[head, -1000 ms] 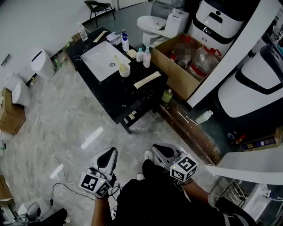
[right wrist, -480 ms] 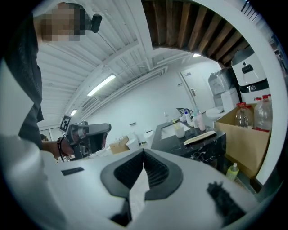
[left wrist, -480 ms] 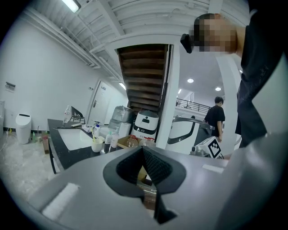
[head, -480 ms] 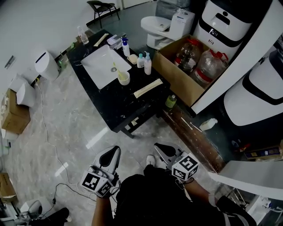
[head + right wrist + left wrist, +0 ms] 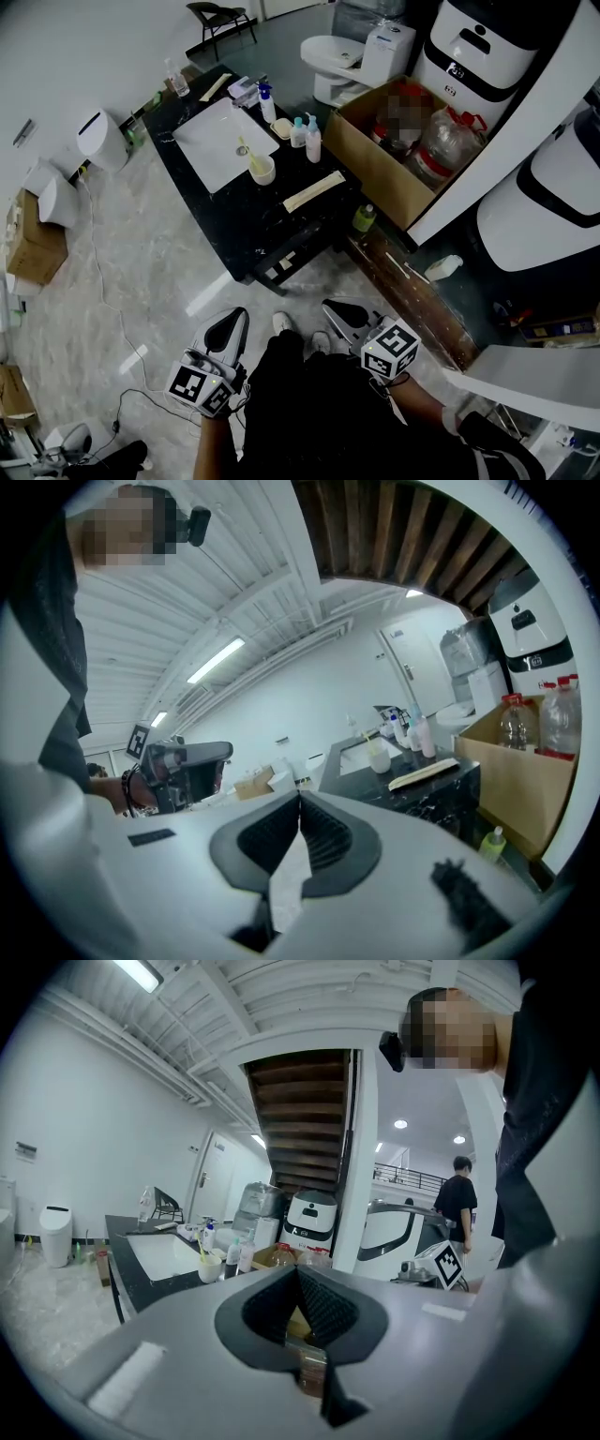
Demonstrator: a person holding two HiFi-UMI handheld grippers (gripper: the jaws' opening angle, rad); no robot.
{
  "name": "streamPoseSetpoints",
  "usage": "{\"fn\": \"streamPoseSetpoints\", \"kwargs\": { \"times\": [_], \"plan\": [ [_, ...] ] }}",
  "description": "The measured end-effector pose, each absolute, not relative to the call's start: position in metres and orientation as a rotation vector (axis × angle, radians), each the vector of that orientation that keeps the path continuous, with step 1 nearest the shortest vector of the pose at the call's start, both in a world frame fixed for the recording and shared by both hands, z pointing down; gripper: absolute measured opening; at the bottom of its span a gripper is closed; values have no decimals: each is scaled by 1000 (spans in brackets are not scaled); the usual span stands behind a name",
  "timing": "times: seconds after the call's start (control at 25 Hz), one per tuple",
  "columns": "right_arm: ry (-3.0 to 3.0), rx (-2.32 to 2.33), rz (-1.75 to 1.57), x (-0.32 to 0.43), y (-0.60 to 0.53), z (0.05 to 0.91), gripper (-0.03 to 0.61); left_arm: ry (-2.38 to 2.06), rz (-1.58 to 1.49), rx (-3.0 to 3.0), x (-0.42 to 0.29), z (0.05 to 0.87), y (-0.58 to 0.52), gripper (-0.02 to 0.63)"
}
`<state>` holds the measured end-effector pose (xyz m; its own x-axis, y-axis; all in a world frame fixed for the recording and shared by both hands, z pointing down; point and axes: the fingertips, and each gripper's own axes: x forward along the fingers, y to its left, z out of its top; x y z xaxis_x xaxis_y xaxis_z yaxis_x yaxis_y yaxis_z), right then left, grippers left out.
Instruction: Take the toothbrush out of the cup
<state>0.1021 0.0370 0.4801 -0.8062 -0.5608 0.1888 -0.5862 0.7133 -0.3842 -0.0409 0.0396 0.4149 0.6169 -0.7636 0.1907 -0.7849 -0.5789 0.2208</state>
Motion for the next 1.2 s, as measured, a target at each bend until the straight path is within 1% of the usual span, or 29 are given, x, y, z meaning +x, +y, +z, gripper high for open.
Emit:
{"fn": "streamPoseSetpoints", "kwargs": {
  "times": [0.52, 0.84, 1.2],
  "plan": [
    [-2851, 967, 612, 84, -13, 471, 12, -1239, 61, 2579, -58, 415, -7, 9],
    [-2789, 911, 637, 55, -55, 489, 12, -1238, 41, 2534, -89, 429, -55, 9],
    [-2759, 953, 616, 26, -122, 485, 12, -1219, 7, 2541, -126, 431, -124, 9]
  ]
}}
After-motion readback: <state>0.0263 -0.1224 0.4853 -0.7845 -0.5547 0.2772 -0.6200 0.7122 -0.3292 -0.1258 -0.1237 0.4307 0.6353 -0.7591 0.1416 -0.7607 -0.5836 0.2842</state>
